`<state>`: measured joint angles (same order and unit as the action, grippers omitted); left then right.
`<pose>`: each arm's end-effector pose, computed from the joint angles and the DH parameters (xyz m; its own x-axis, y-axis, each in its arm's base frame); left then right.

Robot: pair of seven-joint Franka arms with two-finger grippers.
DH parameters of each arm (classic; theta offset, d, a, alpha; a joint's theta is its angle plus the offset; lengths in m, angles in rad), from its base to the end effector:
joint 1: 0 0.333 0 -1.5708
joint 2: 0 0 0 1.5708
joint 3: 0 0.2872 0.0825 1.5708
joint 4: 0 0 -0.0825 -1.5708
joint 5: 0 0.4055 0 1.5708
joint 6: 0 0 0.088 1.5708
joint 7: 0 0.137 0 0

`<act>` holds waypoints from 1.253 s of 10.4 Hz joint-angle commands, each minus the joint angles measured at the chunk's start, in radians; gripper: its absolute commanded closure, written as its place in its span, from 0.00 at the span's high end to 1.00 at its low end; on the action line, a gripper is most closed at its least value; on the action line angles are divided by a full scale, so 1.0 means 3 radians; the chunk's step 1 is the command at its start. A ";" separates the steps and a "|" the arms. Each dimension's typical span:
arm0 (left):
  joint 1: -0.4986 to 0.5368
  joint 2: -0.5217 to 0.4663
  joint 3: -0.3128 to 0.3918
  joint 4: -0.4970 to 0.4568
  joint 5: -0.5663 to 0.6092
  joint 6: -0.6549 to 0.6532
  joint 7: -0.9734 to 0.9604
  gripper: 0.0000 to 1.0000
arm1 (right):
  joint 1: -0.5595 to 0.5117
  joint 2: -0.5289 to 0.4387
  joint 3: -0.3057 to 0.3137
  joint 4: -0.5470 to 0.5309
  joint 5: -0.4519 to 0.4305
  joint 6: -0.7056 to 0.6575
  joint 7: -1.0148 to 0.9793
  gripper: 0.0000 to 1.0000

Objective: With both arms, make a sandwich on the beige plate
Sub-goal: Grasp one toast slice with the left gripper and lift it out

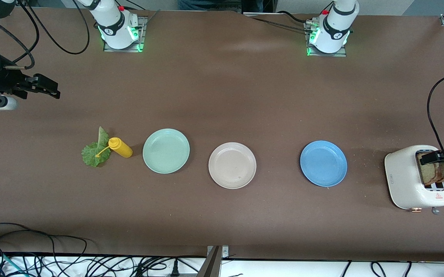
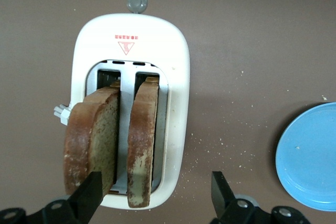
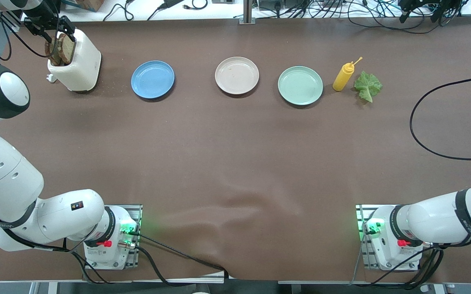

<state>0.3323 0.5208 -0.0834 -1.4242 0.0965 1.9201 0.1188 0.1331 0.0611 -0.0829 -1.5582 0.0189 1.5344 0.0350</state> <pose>0.6806 0.1908 0.3316 0.9938 0.1070 -0.0291 0.1056 -0.9934 -0.0453 0.5840 0.0331 0.5335 0.9963 0.0154 -0.0850 0.0146 -0.9998 -0.0109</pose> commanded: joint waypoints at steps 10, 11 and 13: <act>0.0002 0.0141 0.0017 0.0288 -0.0035 0.0001 0.0084 0.00 | 0.0001 0.0011 -0.0010 0.0035 0.0070 -0.0002 -0.0025 1.00; 0.0012 0.0130 0.0017 0.0344 -0.0030 -0.0004 0.0100 0.00 | 0.0001 0.0011 -0.0010 0.0035 0.0070 -0.0002 -0.0025 1.00; 0.0033 0.0110 0.0012 0.0513 -0.0040 -0.0024 0.0156 0.00 | 0.0001 0.0011 -0.0010 0.0035 0.0070 -0.0002 -0.0025 1.00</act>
<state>0.3375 0.5503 -0.0794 -1.3325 0.0965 1.9237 0.1291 0.1331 0.0612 -0.0831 -1.5582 0.0248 1.5345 0.0350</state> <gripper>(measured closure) 0.877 0.000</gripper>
